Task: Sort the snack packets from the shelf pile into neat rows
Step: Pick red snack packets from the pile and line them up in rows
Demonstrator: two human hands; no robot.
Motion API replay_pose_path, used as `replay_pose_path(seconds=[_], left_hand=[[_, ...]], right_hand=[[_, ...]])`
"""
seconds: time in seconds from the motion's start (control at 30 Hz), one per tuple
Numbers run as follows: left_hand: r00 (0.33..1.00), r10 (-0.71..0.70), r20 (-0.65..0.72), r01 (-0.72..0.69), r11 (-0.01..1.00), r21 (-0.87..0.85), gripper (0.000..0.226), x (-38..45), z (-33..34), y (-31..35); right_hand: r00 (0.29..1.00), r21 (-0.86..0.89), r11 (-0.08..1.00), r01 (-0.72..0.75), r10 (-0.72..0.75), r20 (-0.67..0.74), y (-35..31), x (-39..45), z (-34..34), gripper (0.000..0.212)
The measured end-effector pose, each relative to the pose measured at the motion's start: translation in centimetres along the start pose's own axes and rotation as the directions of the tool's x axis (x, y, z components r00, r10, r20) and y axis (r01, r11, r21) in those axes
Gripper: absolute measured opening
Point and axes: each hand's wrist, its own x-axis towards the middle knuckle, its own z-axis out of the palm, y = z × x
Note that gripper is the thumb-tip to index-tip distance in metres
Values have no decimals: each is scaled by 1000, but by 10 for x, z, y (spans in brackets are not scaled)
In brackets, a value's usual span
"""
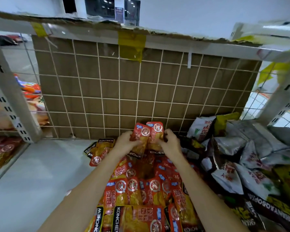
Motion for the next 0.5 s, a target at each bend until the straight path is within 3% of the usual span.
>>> replay_pose_path(seconds=[0.17,0.37,0.5], left_hand=[[996,-3,-89,-13,983,-185,27,-1,-7,15],[996,-12,-89,-19,941,-338,16,-39,-18,22],[982,-107,-155,33,907,-420,19,-68,-24,8]], right_hand=[[997,153,987,43,-33,-65,-9,-8,-24,28],[998,392,919,-50,57,-6,-8,-35,-40,28],[993,522,845,-114,90,72,-3,-56,-41,20]])
